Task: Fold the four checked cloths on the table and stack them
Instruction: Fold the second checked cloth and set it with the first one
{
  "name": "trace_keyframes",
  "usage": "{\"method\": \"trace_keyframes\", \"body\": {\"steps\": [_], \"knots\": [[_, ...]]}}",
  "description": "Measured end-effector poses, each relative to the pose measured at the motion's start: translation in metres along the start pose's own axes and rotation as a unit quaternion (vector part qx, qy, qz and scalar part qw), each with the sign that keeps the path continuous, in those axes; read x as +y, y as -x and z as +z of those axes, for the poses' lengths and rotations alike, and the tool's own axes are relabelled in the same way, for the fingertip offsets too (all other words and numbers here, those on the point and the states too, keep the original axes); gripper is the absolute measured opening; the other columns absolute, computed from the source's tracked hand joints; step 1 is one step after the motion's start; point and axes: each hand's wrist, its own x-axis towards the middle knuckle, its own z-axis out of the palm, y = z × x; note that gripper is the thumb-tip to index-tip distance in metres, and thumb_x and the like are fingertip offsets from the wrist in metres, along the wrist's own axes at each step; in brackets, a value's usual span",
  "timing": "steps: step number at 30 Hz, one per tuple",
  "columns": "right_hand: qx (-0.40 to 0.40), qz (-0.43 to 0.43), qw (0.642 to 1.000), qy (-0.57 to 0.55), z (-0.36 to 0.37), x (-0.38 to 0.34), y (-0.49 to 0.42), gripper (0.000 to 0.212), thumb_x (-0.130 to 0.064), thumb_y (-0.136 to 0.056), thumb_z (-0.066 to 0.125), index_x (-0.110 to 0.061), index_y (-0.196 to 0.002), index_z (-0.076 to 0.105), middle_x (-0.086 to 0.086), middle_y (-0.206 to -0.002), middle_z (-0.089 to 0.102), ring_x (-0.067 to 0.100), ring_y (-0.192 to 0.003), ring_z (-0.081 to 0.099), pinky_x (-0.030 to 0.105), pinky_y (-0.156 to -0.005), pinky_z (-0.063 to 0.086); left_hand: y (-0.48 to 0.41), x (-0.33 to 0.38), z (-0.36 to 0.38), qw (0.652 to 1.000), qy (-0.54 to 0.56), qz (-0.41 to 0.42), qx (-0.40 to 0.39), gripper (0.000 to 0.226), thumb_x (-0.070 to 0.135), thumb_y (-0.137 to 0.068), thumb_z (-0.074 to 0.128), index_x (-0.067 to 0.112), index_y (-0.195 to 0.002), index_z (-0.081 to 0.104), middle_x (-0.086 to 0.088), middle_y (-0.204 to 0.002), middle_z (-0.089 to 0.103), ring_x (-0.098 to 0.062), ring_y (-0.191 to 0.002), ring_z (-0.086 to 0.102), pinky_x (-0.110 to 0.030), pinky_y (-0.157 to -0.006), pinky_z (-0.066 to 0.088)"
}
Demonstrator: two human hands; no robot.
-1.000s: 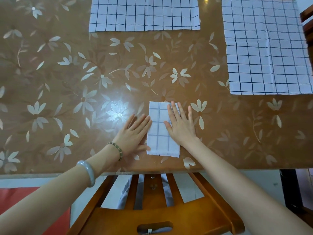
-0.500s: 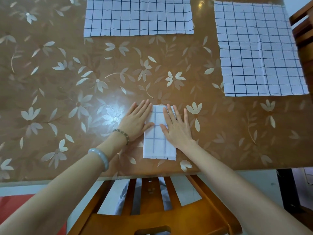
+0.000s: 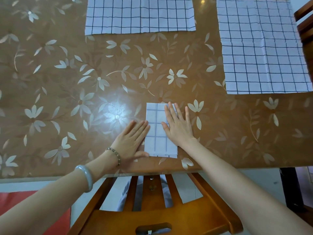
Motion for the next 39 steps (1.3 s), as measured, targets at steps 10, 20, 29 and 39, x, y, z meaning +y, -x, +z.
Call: {"method": "trace_keyframes", "body": {"steps": [10,20,29,39], "knots": [[0.027,0.039,0.993,-0.108,-0.018,-0.002,0.010,0.075,-0.056,-0.093,0.005,-0.012,-0.153,0.004,0.009,-0.159,-0.008,0.025,-0.148,-0.007,0.040,-0.117,-0.008,-0.022,0.008,-0.043,0.864,0.421,-0.233,0.147,0.042,0.035,-0.093,0.052,0.014,-0.129,0.049,-0.003,-0.133,0.049,-0.016,-0.123,0.041,-0.030,-0.109,0.030],[0.045,0.081,0.982,-0.163,-0.008,-0.002,0.049,0.059,-0.042,-0.091,0.056,-0.012,-0.139,0.042,0.010,-0.137,0.043,0.029,-0.127,0.037,0.040,-0.104,0.031,-0.100,-0.007,-0.064,0.759,0.488,-0.416,0.115,0.031,0.013,-0.072,0.066,0.008,-0.098,0.050,-0.010,-0.092,0.051,-0.034,-0.085,0.054,-0.030,-0.064,0.040],[0.070,0.076,0.982,-0.155,-0.004,-0.001,0.049,0.062,-0.045,-0.089,0.058,-0.012,-0.139,0.043,0.011,-0.136,0.046,0.031,-0.126,0.040,0.043,-0.103,0.035,-0.117,-0.030,-0.082,0.710,0.571,-0.409,0.057,0.046,0.032,-0.069,0.082,0.007,-0.102,0.063,-0.001,-0.094,0.061,-0.018,-0.086,0.057,-0.024,-0.068,0.043],[0.063,0.245,0.720,-0.646,-0.050,0.006,0.037,0.086,-0.024,-0.074,0.081,-0.019,-0.144,0.032,-0.006,-0.130,0.044,0.011,-0.115,0.047,0.023,-0.093,0.039,-0.105,-0.027,-0.110,0.820,0.523,-0.230,-0.040,0.043,0.036,-0.068,0.076,0.006,-0.059,0.045,-0.005,-0.062,0.039,-0.020,-0.057,0.040,-0.033,-0.057,0.036]]}}
